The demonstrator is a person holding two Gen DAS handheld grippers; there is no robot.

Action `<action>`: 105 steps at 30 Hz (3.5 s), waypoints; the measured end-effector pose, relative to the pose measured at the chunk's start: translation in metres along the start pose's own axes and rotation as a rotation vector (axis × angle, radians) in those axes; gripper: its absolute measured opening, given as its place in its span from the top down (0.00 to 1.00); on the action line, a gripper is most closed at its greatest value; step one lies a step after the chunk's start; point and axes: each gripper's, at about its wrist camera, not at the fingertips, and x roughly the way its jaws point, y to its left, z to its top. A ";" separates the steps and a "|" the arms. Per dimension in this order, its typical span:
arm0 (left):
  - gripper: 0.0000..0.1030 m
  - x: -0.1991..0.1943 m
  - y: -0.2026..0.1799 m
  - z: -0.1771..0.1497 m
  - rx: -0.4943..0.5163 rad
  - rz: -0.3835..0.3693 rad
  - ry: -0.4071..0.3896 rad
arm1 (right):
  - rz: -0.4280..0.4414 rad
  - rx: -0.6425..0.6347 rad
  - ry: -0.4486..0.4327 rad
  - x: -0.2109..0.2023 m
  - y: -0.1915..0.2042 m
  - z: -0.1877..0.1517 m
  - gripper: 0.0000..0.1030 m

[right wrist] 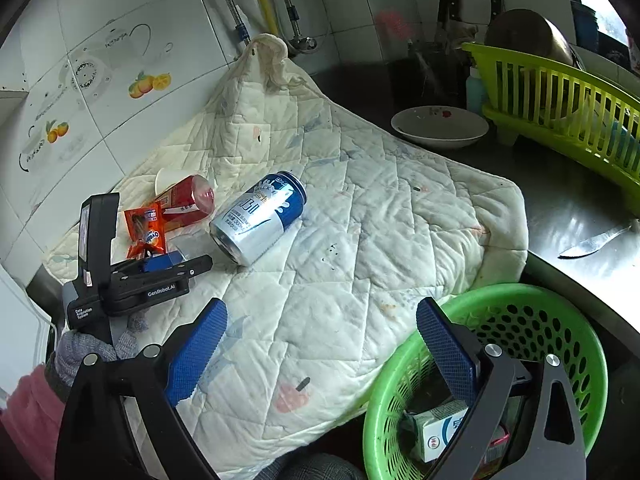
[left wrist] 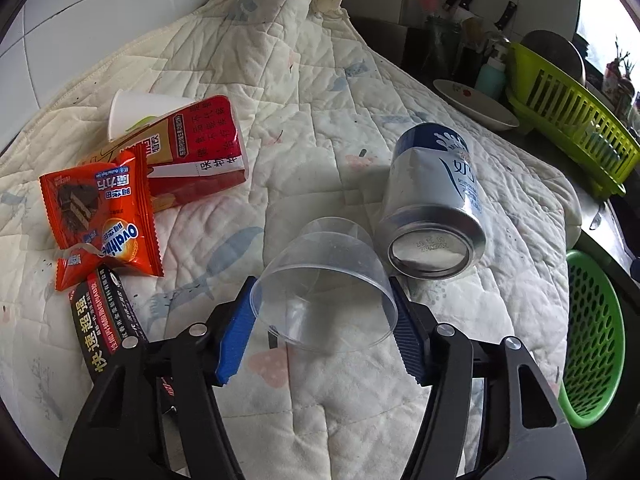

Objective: Collect trash
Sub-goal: 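Grasp the clear plastic cup with the left tool while the right tool approaches the blue can, then carry the blue can with the right tool into the green basket while the left tool carries the cup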

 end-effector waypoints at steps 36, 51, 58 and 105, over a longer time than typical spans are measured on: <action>0.42 -0.097 0.046 -0.031 -0.088 -0.019 -0.134 | 0.242 0.473 0.292 0.187 0.020 0.083 0.21; 0.42 -0.104 0.037 -0.031 -0.091 -0.026 -0.142 | 0.302 0.410 0.257 0.153 0.021 0.077 0.31; 0.42 -0.115 0.016 -0.035 -0.061 -0.051 -0.154 | 0.309 0.330 0.198 0.098 0.014 0.064 0.31; 0.42 -0.110 -0.186 -0.046 0.224 -0.312 -0.088 | -0.334 0.180 0.072 -0.059 -0.167 -0.079 0.25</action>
